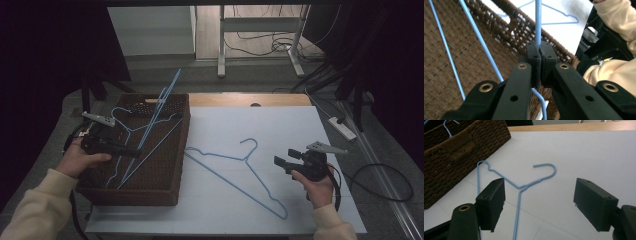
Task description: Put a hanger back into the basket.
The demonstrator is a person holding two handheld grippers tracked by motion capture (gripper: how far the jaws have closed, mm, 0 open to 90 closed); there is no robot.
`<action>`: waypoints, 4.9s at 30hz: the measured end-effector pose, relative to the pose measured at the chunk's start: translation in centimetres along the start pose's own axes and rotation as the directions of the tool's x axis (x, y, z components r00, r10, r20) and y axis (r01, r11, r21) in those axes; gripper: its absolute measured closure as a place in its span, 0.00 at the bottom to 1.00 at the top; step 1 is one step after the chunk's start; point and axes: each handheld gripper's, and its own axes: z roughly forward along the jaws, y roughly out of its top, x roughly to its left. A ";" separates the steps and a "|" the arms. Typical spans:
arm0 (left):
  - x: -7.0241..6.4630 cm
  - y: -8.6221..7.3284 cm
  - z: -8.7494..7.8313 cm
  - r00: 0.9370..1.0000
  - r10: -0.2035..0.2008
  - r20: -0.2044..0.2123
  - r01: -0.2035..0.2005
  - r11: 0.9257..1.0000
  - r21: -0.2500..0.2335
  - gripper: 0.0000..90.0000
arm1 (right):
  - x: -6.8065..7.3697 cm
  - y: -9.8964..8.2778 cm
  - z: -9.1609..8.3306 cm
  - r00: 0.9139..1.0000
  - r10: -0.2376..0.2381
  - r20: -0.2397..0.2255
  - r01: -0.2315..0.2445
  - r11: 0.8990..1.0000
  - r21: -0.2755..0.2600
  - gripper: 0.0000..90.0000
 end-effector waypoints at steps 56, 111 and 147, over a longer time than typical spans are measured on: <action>2.9 -2.7 2.5 0.828 -0.211 -0.520 0.218 0.975 -0.050 0.48 | -0.1 -0.2 0.1 1.000 0.007 0.011 -0.007 1.000 0.003 0.29; -9.7 -2.3 9.0 0.929 0.015 -0.369 -0.149 0.930 -0.335 0.34 | -0.1 -0.9 -1.3 0.994 -0.106 0.037 0.103 0.992 0.075 0.30; -10.1 -2.1 10.7 0.934 0.071 -0.351 -0.172 0.949 -0.265 0.34 | 1.3 4.1 9.3 0.965 -0.250 -0.082 0.263 0.896 0.358 0.86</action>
